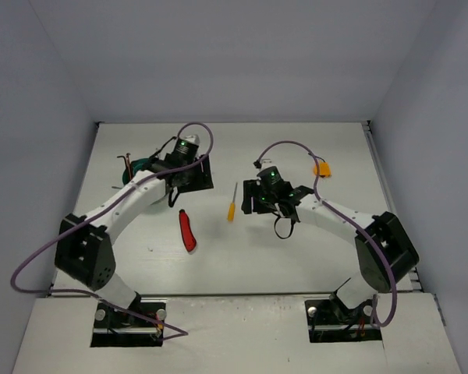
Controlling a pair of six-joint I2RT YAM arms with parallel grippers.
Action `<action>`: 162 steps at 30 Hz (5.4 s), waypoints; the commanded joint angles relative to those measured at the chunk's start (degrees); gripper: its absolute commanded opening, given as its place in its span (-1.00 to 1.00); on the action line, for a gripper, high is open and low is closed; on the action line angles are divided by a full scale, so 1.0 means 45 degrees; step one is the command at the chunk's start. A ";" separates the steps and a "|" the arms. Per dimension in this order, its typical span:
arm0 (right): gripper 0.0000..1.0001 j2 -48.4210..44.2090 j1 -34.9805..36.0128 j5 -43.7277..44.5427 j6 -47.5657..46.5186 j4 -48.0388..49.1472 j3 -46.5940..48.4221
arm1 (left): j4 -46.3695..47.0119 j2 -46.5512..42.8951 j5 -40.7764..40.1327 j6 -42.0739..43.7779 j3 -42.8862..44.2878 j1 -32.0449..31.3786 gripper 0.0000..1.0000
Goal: Sort the tools into containers
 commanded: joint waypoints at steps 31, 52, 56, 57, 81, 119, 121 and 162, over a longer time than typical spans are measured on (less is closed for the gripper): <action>-0.85 0.5675 0.2283 0.3465 0.1072 -0.2028 0.3288 | -0.1164 -0.7206 -0.1025 0.1468 -0.3174 0.1473 0.49; -1.00 -0.3020 0.2752 0.0976 -0.3376 0.1693 -0.0315 | 0.5798 -0.7058 0.2044 -0.2920 -0.5089 0.1384 0.49; -1.00 -0.3702 0.2756 0.0191 -0.3318 0.2386 -0.0833 | 0.7425 -0.6501 0.2229 -0.3081 -0.4945 0.1068 0.49; -1.00 -0.3824 0.2752 0.0055 -0.3318 0.2489 -0.0899 | 0.7600 -0.6296 0.2202 -0.3068 -0.4884 0.0868 0.49; -1.00 -0.4415 0.2810 -0.0893 -0.2849 0.3594 -0.1185 | 0.8185 -0.4016 0.1629 -0.3431 -0.3933 -0.0220 0.14; 0.24 -0.6151 0.1965 0.0429 -0.3148 0.3302 -0.2869 | 0.8826 -0.5638 -0.8171 -0.1727 -0.5446 0.4906 -1.00; 0.24 -0.6242 0.1633 0.0094 -0.3145 0.3275 -0.2973 | 0.9070 -0.5163 -0.8088 -0.1801 -0.5435 0.5373 -1.00; 0.25 -0.5833 0.0807 -0.1080 -0.2355 0.3180 -0.3518 | 0.2349 -0.6334 -0.3928 0.0052 -0.3001 0.5191 0.17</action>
